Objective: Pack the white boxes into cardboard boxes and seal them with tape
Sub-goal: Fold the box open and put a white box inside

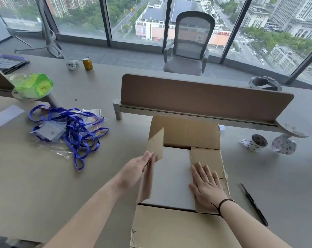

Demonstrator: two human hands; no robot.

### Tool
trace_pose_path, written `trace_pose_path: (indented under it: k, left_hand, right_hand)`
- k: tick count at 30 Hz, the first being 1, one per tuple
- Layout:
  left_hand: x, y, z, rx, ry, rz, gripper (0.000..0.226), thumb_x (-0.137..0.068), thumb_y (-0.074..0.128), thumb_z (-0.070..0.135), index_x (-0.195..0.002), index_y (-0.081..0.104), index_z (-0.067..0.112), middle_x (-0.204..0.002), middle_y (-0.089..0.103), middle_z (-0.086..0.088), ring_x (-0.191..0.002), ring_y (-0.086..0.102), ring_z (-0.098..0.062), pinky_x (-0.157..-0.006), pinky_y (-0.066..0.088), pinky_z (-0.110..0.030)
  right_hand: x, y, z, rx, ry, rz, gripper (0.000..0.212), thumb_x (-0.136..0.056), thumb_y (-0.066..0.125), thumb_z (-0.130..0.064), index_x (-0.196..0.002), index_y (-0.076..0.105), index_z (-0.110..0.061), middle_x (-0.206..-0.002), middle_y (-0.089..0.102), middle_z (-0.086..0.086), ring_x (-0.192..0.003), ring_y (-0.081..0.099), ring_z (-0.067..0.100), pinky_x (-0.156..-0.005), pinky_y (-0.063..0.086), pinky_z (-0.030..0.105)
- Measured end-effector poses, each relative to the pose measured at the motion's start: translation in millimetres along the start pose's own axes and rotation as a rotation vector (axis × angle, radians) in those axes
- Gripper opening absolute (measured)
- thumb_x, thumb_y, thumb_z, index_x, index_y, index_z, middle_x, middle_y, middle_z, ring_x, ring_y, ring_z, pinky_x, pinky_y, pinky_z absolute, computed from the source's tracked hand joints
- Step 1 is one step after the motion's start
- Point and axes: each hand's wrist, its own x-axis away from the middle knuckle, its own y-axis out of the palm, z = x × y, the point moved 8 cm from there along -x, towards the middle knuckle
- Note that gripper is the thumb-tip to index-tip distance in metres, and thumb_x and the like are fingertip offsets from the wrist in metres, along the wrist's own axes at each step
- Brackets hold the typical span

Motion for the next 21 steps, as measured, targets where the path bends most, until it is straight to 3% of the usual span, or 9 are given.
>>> trace_pose_path:
  k: [2, 4, 5, 7, 13, 17, 21]
  left_hand:
    - [-13, 30, -26, -0.289, -0.023, -0.136, 0.055, -0.106, 0.031, 0.047, -0.155, 0.035, 0.023, -0.160, 0.022, 0.018, -0.148, 0.017, 0.002, -0.122, 0.009, -0.021]
    - [-24, 43, -53, -0.821, 0.001, -0.193, 0.053, -0.110, 0.023, 0.040, -0.161, 0.010, 0.029, -0.165, -0.004, 0.018, -0.152, -0.012, -0.004, -0.123, -0.007, -0.026]
    - [-28, 44, -61, -1.048, 0.036, -0.179, 0.056, -0.110, 0.021, 0.038, -0.161, 0.001, 0.030, -0.165, -0.013, 0.017, -0.151, -0.020, -0.008, -0.123, -0.011, -0.030]
    - [-29, 46, -66, -1.265, 0.102, -0.132, 0.058, -0.108, 0.019, 0.037, -0.160, -0.009, 0.032, -0.163, -0.021, 0.017, -0.151, -0.024, -0.010, -0.124, -0.013, -0.033]
    - [-34, 47, -69, -1.354, 0.128, -0.114, 0.058, -0.108, 0.016, 0.038, -0.159, -0.013, 0.033, -0.161, -0.024, 0.019, -0.151, -0.024, -0.010, -0.124, -0.013, -0.032]
    - [-37, 46, -70, -1.334, 0.111, -0.128, 0.059, -0.109, 0.018, 0.040, -0.159, -0.013, 0.034, -0.161, -0.023, 0.020, -0.151, -0.024, -0.009, -0.123, -0.013, -0.032]
    - [-37, 36, -67, -1.115, 0.134, -0.166, 0.063, -0.107, 0.033, 0.027, -0.161, 0.000, 0.031, -0.167, -0.006, 0.017, -0.153, -0.014, -0.007, -0.125, -0.007, -0.029]
  right_hand:
    - [0, 0, 0, -0.005, -0.003, 0.010, 0.065, -0.107, 0.018, -0.050, -0.157, -0.020, -0.033, -0.153, -0.036, -0.016, -0.140, -0.033, 0.005, -0.123, -0.018, 0.039]
    - [1, 0, 0, -0.014, -0.001, 0.017, 0.065, -0.107, 0.019, -0.050, -0.157, -0.020, -0.033, -0.157, -0.034, -0.014, -0.140, -0.033, 0.005, -0.123, -0.018, 0.039]
    - [1, 0, 0, -0.017, -0.001, 0.021, 0.065, -0.107, 0.019, -0.050, -0.157, -0.020, -0.033, -0.159, -0.033, -0.014, -0.141, -0.033, 0.006, -0.123, -0.019, 0.039]
    - [2, -1, -1, -0.016, -0.004, 0.030, 0.066, -0.107, 0.019, -0.049, -0.157, -0.020, -0.033, -0.158, -0.033, -0.014, -0.147, -0.031, 0.011, -0.123, -0.019, 0.039]
    - [3, -2, 1, -0.021, -0.006, 0.055, 0.065, -0.107, 0.019, -0.050, -0.158, -0.018, -0.032, -0.152, -0.035, -0.017, -0.151, -0.027, 0.014, -0.123, -0.018, 0.039]
    - [1, -2, 3, -0.042, -0.013, 0.038, 0.067, -0.107, 0.021, -0.051, -0.159, -0.017, -0.033, -0.159, -0.031, -0.015, -0.152, -0.027, 0.015, -0.123, -0.018, 0.039]
    - [13, -15, 4, -0.205, -0.051, -0.015, 0.059, -0.109, 0.025, -0.046, -0.163, 0.006, -0.030, -0.169, -0.011, -0.010, -0.156, -0.015, 0.015, -0.126, -0.007, 0.036]
